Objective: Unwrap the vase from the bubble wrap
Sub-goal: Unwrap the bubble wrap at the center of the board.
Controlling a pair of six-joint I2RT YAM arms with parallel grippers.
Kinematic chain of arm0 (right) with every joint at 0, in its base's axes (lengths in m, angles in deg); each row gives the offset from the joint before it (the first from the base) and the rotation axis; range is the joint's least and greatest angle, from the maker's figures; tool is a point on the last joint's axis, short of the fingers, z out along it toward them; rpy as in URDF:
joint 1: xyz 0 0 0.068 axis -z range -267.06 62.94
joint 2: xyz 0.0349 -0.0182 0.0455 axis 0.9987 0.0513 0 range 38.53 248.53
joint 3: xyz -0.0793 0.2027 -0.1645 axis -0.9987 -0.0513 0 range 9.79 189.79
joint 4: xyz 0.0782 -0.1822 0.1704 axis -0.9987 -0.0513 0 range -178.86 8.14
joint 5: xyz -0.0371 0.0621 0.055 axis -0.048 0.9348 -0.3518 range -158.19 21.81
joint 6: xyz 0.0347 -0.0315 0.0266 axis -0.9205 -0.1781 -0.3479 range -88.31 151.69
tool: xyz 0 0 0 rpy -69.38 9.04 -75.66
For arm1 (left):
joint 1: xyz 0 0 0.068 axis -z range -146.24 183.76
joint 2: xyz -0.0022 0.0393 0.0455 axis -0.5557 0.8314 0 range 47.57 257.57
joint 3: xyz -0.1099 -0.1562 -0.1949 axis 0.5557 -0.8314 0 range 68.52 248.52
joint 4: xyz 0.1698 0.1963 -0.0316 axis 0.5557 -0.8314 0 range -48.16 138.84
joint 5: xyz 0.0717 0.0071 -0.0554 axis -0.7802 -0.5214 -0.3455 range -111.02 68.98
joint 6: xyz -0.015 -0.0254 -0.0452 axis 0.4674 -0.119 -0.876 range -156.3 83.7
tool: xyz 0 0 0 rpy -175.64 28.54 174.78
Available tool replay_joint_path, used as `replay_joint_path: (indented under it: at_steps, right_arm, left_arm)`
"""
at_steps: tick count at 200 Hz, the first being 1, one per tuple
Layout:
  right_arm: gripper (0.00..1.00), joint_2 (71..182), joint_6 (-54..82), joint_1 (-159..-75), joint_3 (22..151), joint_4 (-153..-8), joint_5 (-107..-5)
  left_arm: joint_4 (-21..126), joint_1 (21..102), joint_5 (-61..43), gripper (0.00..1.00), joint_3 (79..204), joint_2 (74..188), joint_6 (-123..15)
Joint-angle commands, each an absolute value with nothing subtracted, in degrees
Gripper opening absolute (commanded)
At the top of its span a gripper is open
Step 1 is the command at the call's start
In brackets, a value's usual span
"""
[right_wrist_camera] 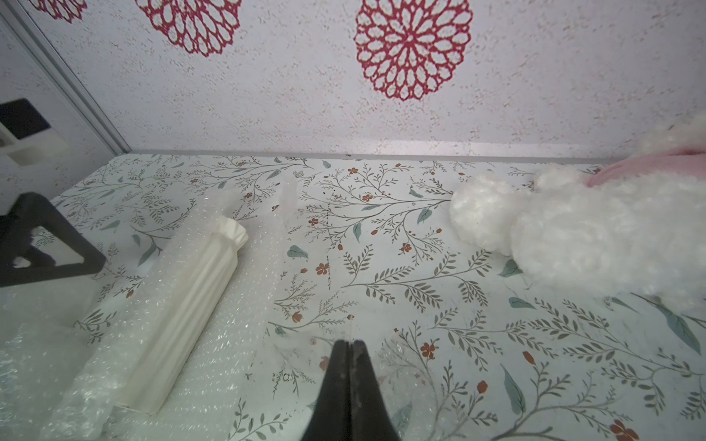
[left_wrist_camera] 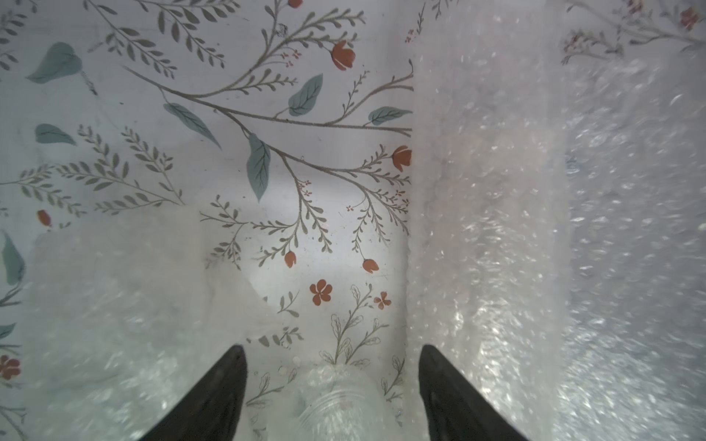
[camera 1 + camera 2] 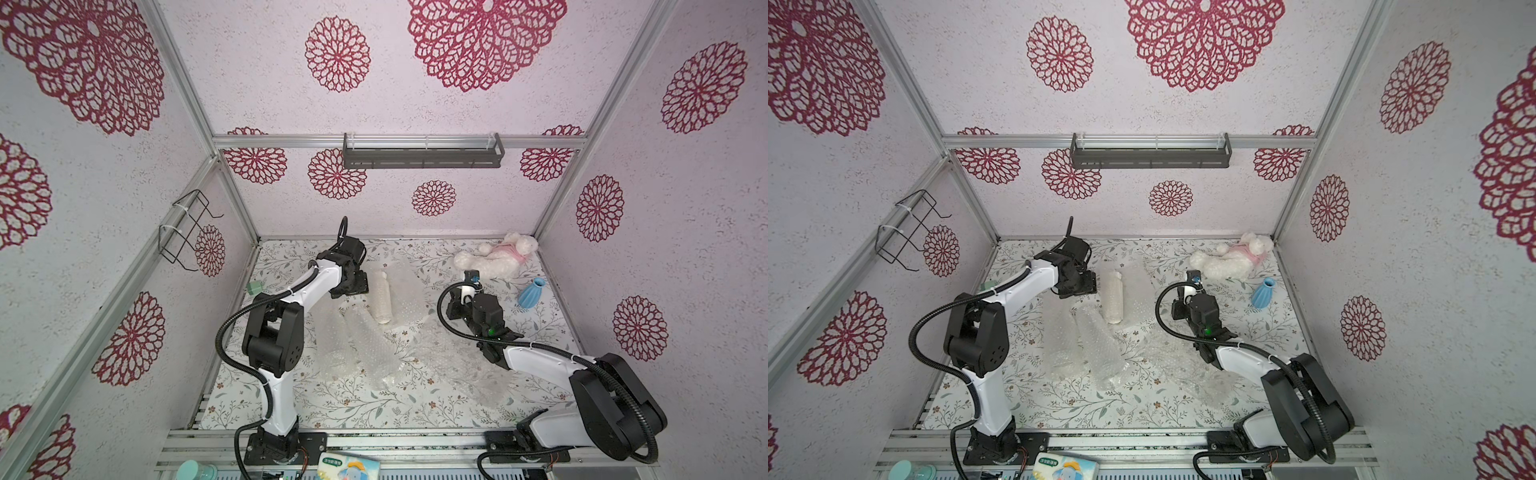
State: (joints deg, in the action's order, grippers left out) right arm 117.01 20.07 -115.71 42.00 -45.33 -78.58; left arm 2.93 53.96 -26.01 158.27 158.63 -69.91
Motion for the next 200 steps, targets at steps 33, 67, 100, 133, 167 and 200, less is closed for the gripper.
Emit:
replay_joint_path:
  at_steps: [33,67,100,133,167,200]
  right_arm:
    - [0.00,114.52,20.22,-115.30,41.43,-44.53,-79.52]
    - [0.00,114.70,19.50,-115.35,41.26,-43.90,-79.10]
    - [0.00,114.80,19.31,-115.32,41.43,-43.86,-79.03]
    - [0.00,114.27,19.30,-115.31,41.26,-44.17,-79.28]
    - [0.00,113.28,19.73,-115.33,41.01,-44.67,-80.00]
    - [0.00,113.01,20.02,-115.34,40.91,-44.99,-80.34]
  left_arm:
    - [11.44,56.08,-22.04,0.75,158.76,153.11,-71.94]
    - [3.39,61.27,-23.65,0.75,171.71,163.27,-68.66]
    - [5.90,63.92,-19.19,0.73,175.49,168.09,-70.11]
    - [5.47,65.65,-17.80,0.73,179.02,172.78,-70.62]
    - [5.35,65.95,-17.90,0.73,178.50,174.60,-70.92]
    - [4.12,65.76,-19.13,0.73,178.08,174.78,-70.24]
